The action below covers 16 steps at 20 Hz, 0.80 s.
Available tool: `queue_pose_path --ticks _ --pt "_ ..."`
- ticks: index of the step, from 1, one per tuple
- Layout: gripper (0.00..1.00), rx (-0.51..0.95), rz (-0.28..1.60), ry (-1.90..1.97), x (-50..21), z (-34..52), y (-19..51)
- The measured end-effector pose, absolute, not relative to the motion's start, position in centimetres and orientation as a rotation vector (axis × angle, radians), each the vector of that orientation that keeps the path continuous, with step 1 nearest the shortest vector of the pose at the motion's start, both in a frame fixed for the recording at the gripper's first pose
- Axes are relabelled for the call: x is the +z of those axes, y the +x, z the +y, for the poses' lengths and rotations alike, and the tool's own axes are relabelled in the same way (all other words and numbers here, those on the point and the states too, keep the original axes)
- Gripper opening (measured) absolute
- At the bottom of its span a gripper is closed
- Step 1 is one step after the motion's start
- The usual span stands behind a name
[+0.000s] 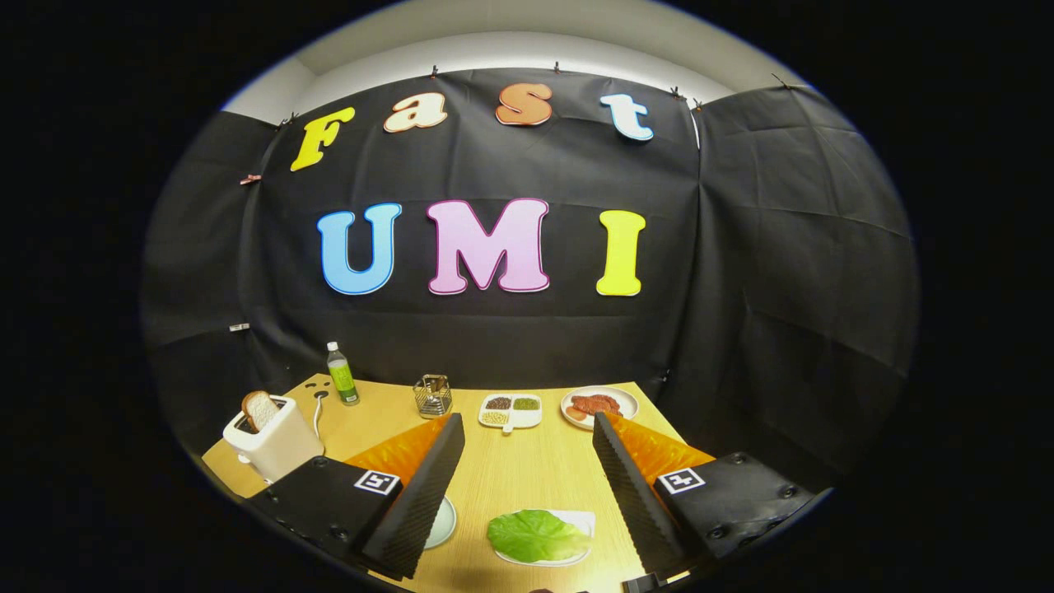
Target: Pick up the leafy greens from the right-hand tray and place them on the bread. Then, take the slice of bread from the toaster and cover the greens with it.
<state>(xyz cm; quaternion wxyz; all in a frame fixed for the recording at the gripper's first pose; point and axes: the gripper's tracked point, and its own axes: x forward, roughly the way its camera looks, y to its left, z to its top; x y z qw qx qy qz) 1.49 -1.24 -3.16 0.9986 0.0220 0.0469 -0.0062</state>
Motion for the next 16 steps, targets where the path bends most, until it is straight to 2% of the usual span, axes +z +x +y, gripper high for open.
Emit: queue_pose_path --ticks 8,16 --pt "0.98 -0.004 0.183 0.044 -7.2 -2.4 2.4" --pt "0.98 0.090 0.418 0.030 -16.2 -1.2 4.0"
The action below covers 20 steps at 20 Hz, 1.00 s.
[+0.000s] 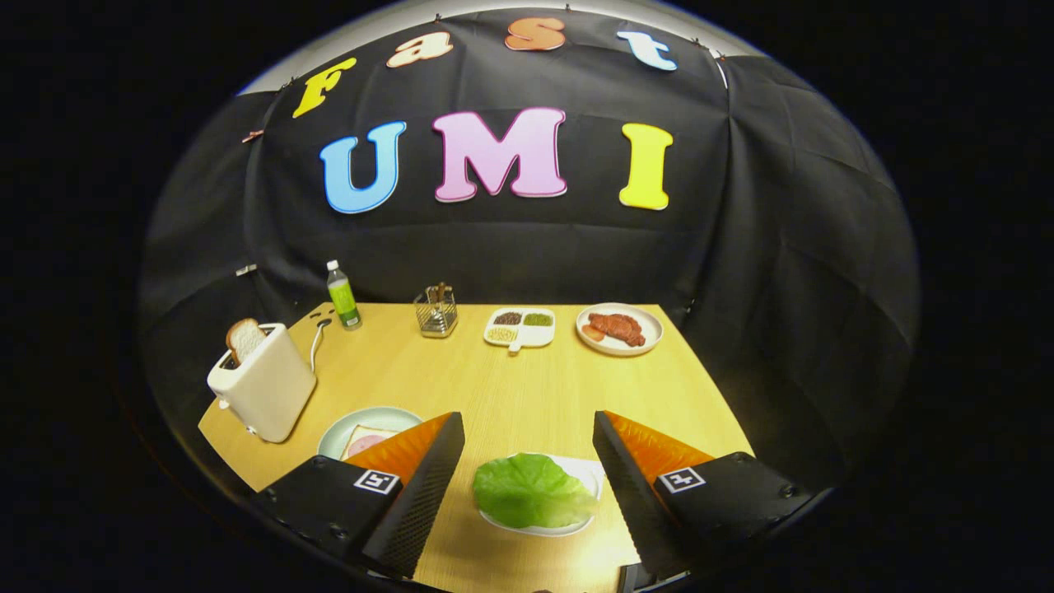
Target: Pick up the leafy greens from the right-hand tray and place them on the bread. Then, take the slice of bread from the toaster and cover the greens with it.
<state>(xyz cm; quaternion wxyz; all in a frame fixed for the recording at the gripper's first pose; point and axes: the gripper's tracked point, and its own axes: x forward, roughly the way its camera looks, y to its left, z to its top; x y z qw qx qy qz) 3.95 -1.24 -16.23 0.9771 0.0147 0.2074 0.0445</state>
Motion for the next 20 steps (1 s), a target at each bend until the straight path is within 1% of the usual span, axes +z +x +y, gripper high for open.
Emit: queue_pose_path --ticks 6,11,16,20 --pt "0.98 0.152 0.603 -0.003 -24.7 -1.2 4.1" --pt "0.98 0.186 0.700 -0.035 -30.2 -1.8 5.4" --pt "0.98 0.210 0.777 -0.063 -33.8 -2.0 5.8" --pt "0.96 0.248 0.776 -0.064 -34.4 -1.7 5.9"
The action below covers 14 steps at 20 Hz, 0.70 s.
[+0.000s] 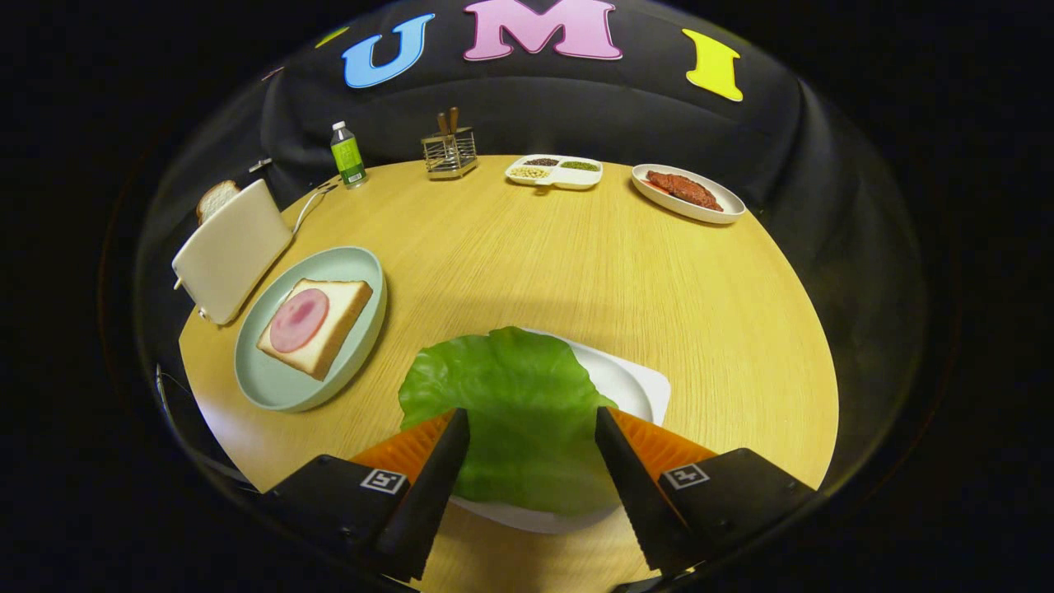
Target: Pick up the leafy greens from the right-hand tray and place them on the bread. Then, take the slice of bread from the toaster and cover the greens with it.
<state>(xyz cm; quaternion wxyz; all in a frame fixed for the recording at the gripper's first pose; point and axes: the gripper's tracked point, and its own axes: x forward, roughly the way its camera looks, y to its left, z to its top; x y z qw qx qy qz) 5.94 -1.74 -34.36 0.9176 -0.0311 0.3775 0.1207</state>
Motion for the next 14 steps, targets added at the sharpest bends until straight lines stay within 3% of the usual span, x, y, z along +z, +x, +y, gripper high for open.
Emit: queue_pose_path --ticks 2,3,6,7,8,10,12,13,14 --pt "0.91 0.243 0.771 -0.077 -34.3 -2.3 5.9" --pt "0.81 0.246 0.766 -0.082 -34.2 -2.2 6.0" --pt "0.81 0.273 0.759 -0.111 -34.3 -1.7 5.9" --pt "0.71 0.279 0.757 -0.124 -34.3 -1.7 5.8" --pt "0.70 0.296 0.762 -0.119 -34.2 -1.4 5.6" --pt "0.50 0.296 0.765 -0.124 -34.2 -1.4 5.7" --pt "0.48 0.295 0.769 -0.127 -34.1 -1.6 5.7" --pt "0.24 0.286 0.768 -0.106 -34.0 -1.7 5.7" --pt "0.18 0.298 0.764 -0.108 -34.0 -1.6 5.7"
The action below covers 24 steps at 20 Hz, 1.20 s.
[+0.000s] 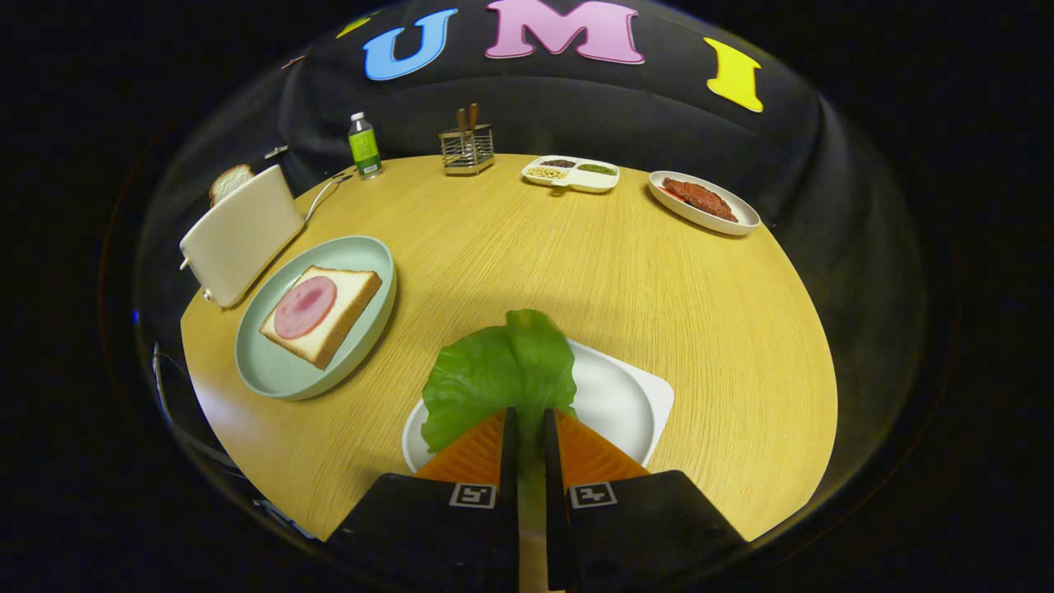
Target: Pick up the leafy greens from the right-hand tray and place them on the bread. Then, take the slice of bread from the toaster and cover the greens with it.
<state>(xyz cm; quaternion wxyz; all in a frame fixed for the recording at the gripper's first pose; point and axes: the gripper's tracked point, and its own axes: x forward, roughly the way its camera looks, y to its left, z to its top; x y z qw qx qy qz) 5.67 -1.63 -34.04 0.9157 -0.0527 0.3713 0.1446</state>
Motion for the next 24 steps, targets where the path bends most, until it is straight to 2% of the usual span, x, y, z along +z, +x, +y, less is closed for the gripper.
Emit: queue_pose_path --ticks 1,3,5,16,24 --pt "0.18 0.305 0.762 -0.115 -34.1 -1.6 5.7" --pt "0.09 0.315 0.773 -0.098 -34.0 -1.6 5.6" --pt "0.06 0.318 0.789 -0.073 -33.8 -1.6 5.3" --pt "0.06 0.273 0.725 -0.065 -25.9 0.0 4.9" --pt "0.06 0.270 0.639 -0.037 -19.4 6.0 5.6"
